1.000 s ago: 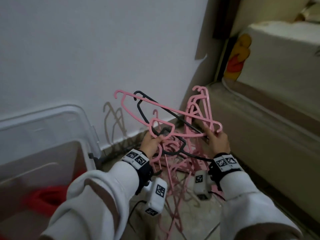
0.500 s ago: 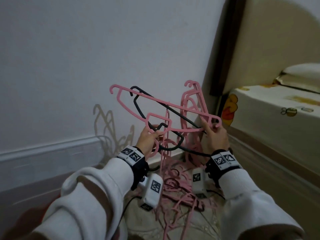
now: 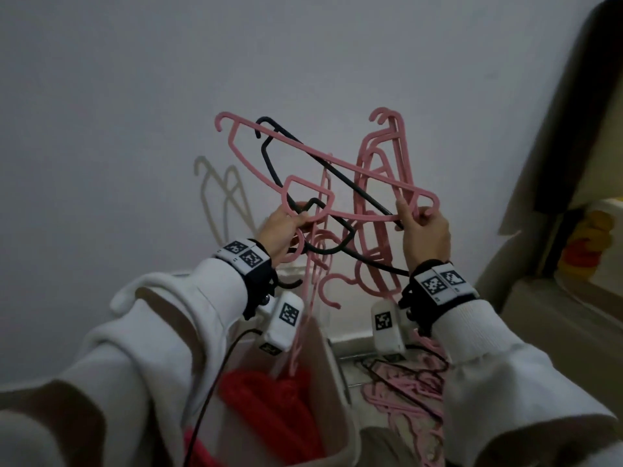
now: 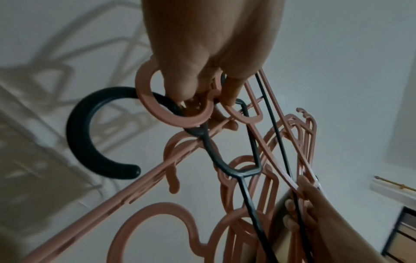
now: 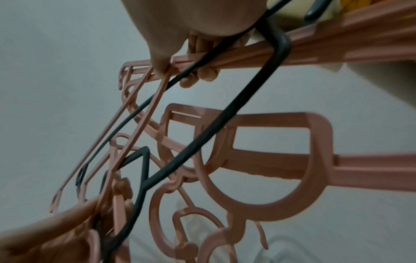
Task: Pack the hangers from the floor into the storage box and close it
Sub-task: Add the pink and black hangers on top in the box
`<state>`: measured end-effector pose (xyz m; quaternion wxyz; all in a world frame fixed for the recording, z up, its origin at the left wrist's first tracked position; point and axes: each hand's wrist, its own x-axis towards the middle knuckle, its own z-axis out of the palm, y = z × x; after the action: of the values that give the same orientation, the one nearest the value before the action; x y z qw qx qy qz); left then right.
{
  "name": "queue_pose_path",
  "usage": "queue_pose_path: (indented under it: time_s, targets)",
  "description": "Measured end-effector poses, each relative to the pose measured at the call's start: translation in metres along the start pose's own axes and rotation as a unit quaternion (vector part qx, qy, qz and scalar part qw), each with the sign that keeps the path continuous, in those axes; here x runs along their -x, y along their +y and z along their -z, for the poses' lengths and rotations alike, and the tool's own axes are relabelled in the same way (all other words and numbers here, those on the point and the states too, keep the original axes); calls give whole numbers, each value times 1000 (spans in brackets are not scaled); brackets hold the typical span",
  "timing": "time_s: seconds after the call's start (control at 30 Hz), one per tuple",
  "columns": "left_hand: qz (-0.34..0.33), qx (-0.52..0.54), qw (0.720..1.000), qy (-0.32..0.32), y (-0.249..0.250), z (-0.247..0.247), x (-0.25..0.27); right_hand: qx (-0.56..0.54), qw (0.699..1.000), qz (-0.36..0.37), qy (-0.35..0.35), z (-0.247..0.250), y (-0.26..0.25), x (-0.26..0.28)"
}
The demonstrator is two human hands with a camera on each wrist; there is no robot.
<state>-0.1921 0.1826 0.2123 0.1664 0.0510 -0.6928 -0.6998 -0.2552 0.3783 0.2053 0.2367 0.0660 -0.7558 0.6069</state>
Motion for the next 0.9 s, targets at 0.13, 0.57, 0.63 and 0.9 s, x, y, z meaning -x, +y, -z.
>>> queue_pose_path:
  time_s: [0.13,0.57,0.63,0.9]
  targets:
    - [18,-42,998,43,-12,60,17,-26,999,-12,-41,-55,0,35]
    - [119,-53,985,117,-121,168,38,-129,973,-35,-188,-150,64,115]
    - [124,-42,983,132,-137,175,34,-131,960,-32,-244,-150,70,120]
    - [207,-70,961,169,-184,196,17,-46,920,-91,-378,-169,99,139]
